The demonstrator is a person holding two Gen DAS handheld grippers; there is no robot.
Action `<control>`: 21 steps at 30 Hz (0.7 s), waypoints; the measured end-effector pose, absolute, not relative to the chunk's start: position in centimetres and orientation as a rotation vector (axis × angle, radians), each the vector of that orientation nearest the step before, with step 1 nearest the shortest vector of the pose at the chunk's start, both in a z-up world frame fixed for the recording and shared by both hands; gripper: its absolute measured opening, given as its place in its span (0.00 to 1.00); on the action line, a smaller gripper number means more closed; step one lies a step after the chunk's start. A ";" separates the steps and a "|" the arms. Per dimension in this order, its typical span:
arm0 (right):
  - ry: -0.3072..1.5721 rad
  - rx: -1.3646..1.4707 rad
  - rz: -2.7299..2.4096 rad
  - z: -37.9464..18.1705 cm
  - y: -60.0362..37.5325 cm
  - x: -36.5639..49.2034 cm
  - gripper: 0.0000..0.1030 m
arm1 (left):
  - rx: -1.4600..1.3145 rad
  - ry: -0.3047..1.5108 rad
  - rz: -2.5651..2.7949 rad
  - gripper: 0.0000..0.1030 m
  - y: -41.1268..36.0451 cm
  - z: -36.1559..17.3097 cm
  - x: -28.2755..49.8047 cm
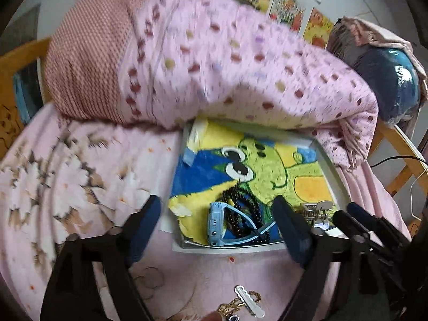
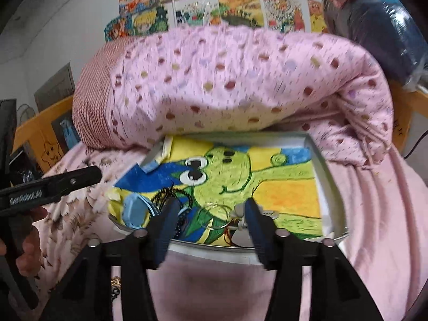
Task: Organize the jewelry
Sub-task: 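Carry the watch and key ring into the tray and open both tools, then grasp the two silver rings with left tool while right tool grasps black keychain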
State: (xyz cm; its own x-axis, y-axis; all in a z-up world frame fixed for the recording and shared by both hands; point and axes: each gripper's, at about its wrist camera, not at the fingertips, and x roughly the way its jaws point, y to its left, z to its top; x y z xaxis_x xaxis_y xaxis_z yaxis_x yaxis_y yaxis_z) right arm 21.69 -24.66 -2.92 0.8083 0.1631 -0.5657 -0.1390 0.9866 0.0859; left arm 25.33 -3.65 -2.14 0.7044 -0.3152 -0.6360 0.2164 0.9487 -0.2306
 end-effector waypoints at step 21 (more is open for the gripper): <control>0.432 -0.050 0.161 1.6 -21.1 11.3 1.00 | -0.070 0.487 -0.190 0.98 4.3 2.5 13.0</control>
State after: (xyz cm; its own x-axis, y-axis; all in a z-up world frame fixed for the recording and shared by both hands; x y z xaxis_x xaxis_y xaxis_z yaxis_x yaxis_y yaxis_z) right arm 11.35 -21.07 1.59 0.8954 0.1448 -0.4210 -0.1660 0.9860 -0.0139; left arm 12.98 4.32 2.49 0.8665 -0.1979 -0.4582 0.1646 0.9800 -0.1121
